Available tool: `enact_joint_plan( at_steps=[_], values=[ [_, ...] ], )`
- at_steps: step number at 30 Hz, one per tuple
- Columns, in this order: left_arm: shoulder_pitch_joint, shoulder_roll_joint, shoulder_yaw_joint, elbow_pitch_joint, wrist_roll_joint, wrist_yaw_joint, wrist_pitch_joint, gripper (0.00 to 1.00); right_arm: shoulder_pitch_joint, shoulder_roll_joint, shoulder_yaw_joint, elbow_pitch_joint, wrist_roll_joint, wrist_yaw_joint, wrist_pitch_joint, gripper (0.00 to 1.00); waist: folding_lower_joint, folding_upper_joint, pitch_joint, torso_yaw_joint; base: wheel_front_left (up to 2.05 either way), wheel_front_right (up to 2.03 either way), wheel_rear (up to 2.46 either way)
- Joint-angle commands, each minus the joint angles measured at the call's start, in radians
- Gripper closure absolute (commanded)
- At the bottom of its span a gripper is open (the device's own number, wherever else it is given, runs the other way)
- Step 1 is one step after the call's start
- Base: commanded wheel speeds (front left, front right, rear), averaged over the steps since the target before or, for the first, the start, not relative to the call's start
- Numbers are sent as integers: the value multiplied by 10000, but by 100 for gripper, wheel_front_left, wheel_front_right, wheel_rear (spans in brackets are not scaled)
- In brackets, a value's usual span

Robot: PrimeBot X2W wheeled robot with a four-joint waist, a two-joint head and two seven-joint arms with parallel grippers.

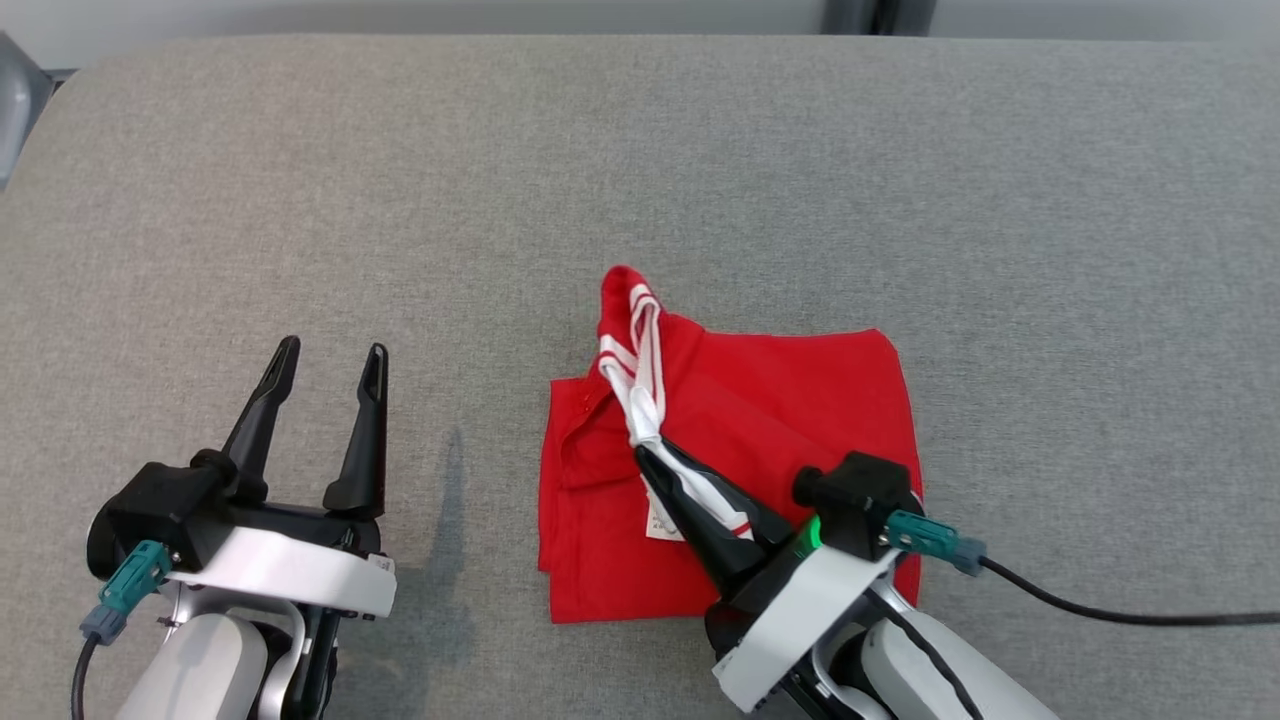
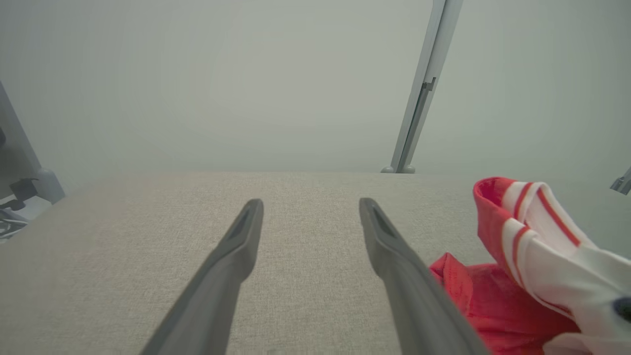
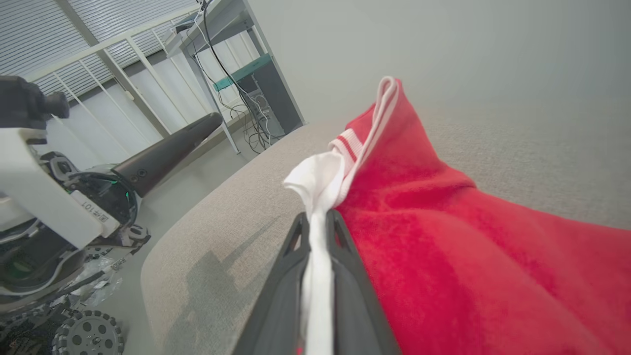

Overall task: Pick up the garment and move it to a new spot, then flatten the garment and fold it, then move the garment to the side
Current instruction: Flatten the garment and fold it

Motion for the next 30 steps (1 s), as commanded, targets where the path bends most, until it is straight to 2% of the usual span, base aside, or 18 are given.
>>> enact_joint_plan(
  at_steps=[1, 5, 6, 7, 12, 15, 18, 22, 30],
  values=[
    [-232, -6, -22, 102, 67, -83, -24, 0, -426, -28, 393, 476, 384, 0, -347, 100, 0, 0, 146, 138, 0, 0, 0],
    [-393, -52, -76, 226, 100, -176, -47, 0, -960, -28, 991, 1241, 872, 0, -668, 100, 0, 0, 295, 195, 0, 0, 0],
    [-414, -65, -88, 258, 106, -213, -51, 0, -1100, -27, 1139, 1384, 947, 0, -756, 66, 0, 0, 321, 202, 0, 0, 0],
    [-453, -90, -94, 320, 118, -247, -57, 0, -1274, -22, 1466, 1537, 1333, 0, -920, 0, 0, 0, 373, 198, 0, 0, 0],
    [-539, -112, -40, 417, 139, -306, -78, 0, -1580, -27, 1851, 1377, 1840, 0, -1279, 0, 0, 0, 398, 118, 0, 0, 0],
    [-528, -100, 19, 482, 148, -319, -89, 0, -1698, -29, 2023, 835, 2377, 0, -1469, 0, 0, 0, 375, 10, 0, 0, 0],
    [-422, -67, 119, 504, 166, -259, -91, 0, -1742, -39, 1546, 104, 2355, 0, -1604, 0, 0, 0, 256, -172, 0, 0, 0],
    [-262, -38, 273, 431, 178, -151, -92, 0, -1464, -44, 108, -374, 1525, 0, -1657, 0, 0, 0, 79, -350, 0, 0, 0],
    [116, 9, 563, 206, 194, 91, -101, 0, -113, -260, -3785, -1011, -754, 0, -1332, 0, 0, 0, -261, -614, 0, 0, 0]
  ],
)
